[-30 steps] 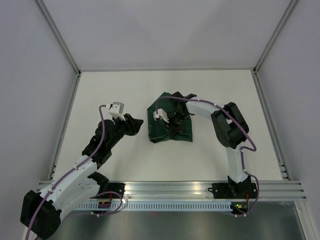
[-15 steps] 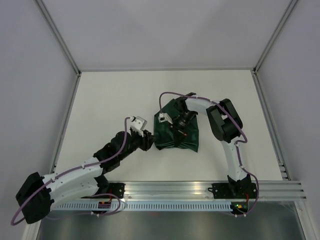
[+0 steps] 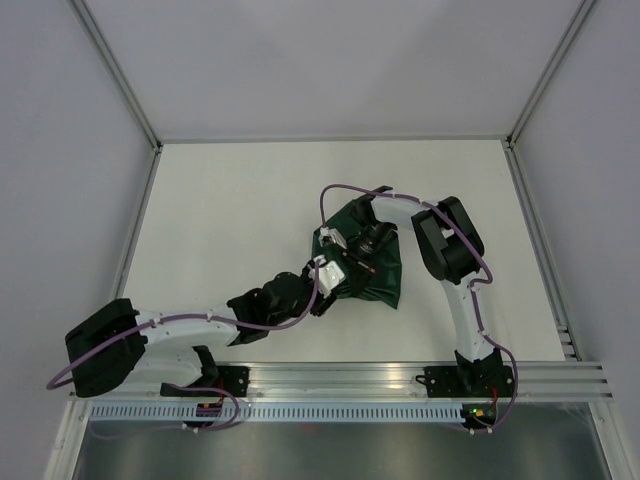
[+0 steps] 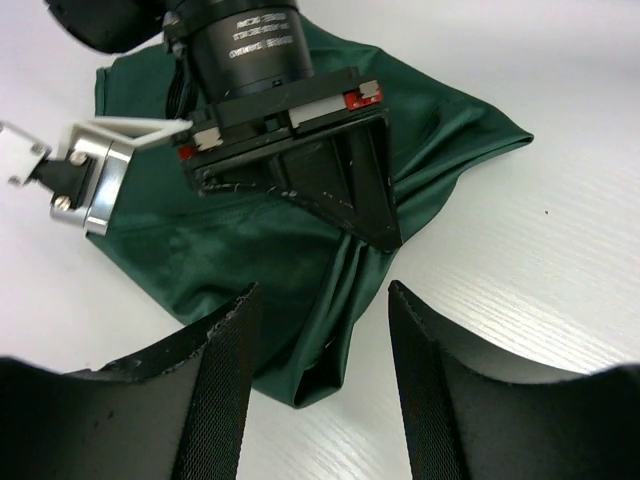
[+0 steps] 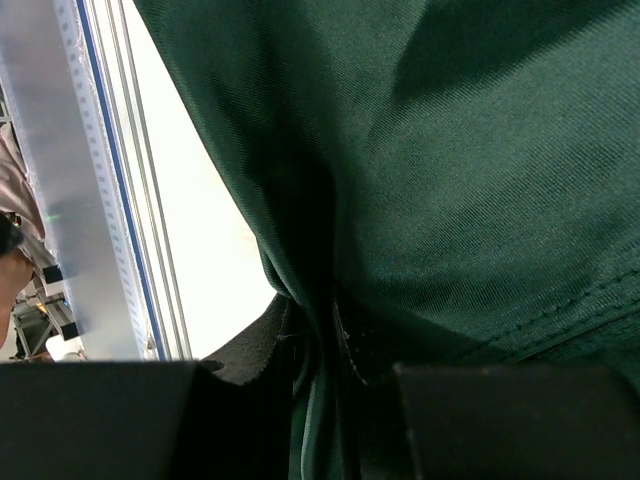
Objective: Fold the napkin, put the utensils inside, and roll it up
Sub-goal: Roll the napkin with the utensil
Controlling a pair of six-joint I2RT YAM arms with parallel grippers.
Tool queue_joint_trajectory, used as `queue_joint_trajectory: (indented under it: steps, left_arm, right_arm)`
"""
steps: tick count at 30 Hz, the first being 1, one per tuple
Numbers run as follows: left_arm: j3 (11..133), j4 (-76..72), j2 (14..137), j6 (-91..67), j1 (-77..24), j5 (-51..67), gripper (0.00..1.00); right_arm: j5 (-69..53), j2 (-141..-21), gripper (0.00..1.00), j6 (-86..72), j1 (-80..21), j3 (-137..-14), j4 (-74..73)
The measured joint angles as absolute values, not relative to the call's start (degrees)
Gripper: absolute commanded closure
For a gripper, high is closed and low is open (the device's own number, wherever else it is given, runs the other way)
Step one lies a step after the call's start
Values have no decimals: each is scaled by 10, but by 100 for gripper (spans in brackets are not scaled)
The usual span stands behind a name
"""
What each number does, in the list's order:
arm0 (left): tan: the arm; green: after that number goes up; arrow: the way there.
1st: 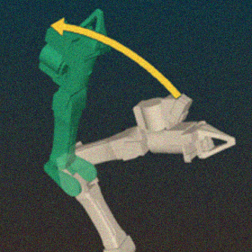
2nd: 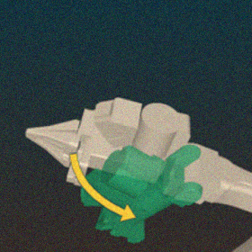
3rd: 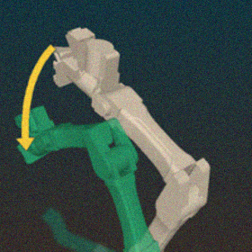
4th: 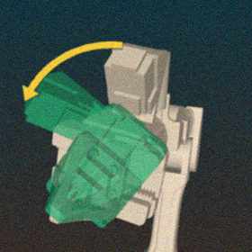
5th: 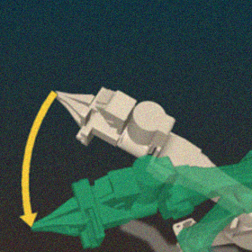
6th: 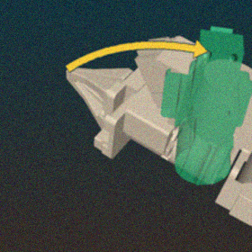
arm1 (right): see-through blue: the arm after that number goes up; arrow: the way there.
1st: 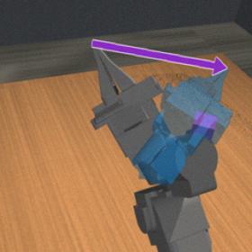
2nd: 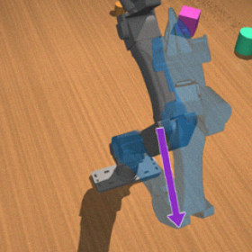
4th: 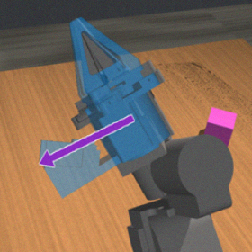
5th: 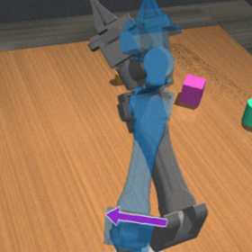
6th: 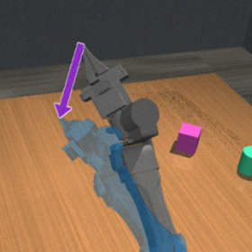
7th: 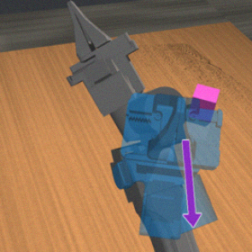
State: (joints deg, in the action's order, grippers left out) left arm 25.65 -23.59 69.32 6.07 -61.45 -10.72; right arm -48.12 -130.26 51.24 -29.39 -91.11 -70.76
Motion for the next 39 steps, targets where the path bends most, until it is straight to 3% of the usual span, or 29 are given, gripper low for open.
queue_joint_trajectory:
  steps: [15, 39]
  left_arm:
    - [275, -297, 805, 208, -638, -59, 35]
    - [319, -329, 913, 341, -667, -122, 29]
  right_arm:
    - [-483, -1305, 100, 508, -288, -911, -710]
    - [-489, -1322, 99, 508, -283, -927, -733]
